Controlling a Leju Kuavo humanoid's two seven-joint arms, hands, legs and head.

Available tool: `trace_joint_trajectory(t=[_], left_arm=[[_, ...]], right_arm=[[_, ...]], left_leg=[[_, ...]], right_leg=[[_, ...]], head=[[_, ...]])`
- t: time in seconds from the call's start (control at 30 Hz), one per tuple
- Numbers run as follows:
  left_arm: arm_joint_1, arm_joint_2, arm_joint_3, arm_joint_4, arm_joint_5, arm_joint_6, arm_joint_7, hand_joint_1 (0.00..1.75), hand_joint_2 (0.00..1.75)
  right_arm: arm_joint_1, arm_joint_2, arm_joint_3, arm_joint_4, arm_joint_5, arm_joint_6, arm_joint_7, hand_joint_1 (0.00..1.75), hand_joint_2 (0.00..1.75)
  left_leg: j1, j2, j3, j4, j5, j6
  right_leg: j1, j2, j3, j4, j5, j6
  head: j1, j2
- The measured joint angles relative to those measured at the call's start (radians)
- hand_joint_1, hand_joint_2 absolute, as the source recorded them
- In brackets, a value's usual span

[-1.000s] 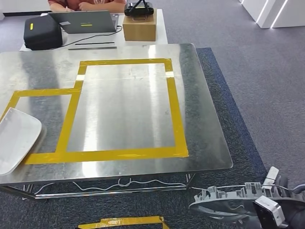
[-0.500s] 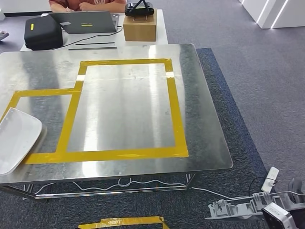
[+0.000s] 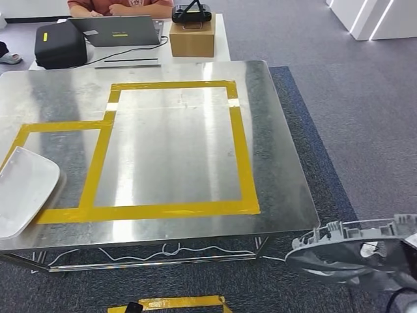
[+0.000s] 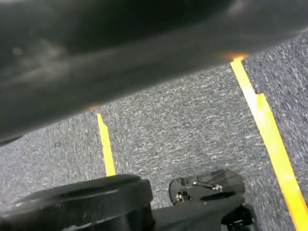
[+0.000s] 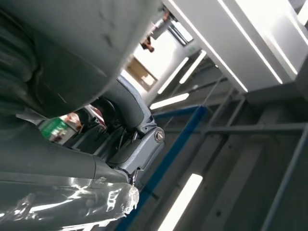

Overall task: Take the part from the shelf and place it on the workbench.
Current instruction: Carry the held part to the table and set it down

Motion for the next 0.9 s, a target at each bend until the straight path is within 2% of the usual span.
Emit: trace_joint_trajectory(t=[0.13, 0.4, 0.47, 0.63, 0.77, 0.9], left_arm=[[-0.001, -0.001, 0.000, 0.000, 0.001, -0.007, 0.002, 0.00, 0.00], [-0.001, -0.005, 0.001, 0.000, 0.000, -0.011, 0.006, 0.00, 0.00], [-0.001, -0.005, 0.001, 0.000, 0.000, -0.011, 0.008, 0.00, 0.00], [-0.001, -0.005, 0.001, 0.000, -0.001, -0.013, 0.009, 0.00, 0.00], [-0.002, -0.006, 0.001, 0.000, -0.004, -0.018, 0.010, 0.00, 0.00], [-0.003, -0.007, 0.000, 0.000, -0.012, -0.021, 0.012, 0.00, 0.00]], right_arm=[[-0.055, -0.172, -0.008, 0.000, -0.011, 0.036, 0.080, 1.75, 1.75], [-0.144, -0.434, -0.012, 0.010, -0.018, 0.119, 0.199, 1.75, 1.75], [-0.162, -0.478, -0.012, 0.016, -0.021, 0.132, 0.207, 1.75, 1.75], [-0.208, -0.552, -0.009, 0.033, -0.023, 0.168, 0.224, 1.75, 1.75], [-0.306, -0.636, 0.021, 0.076, -0.018, 0.234, 0.255, 1.75, 1.75], [-0.407, -0.679, 0.100, 0.152, 0.019, 0.269, 0.274, 1.75, 1.75]], left_leg=[[-0.002, 0.000, 0.000, 0.001, 0.001, 0.003], [-0.003, 0.000, -0.001, 0.001, 0.002, 0.005], [-0.003, 0.000, -0.001, 0.001, 0.002, 0.005], [-0.004, 0.000, -0.002, 0.001, 0.002, 0.005], [-0.005, 0.000, -0.002, 0.001, 0.003, 0.006], [-0.005, 0.000, -0.002, 0.001, 0.004, 0.007]], right_leg=[[-0.003, -0.001, 0.000, 0.000, 0.001, 0.003], [-0.003, -0.001, -0.001, 0.000, 0.001, 0.004], [-0.003, -0.002, -0.001, 0.000, 0.001, 0.004], [-0.004, -0.001, -0.001, 0.000, 0.001, 0.004], [-0.004, -0.002, -0.001, 0.000, 0.001, 0.004], [-0.004, -0.002, -0.001, 0.000, 0.002, 0.005]], head=[[0.000, 0.000], [-0.001, 0.000], [0.000, 0.000], [-0.001, 0.000], [-0.001, 0.000], [-0.001, 0.000]])
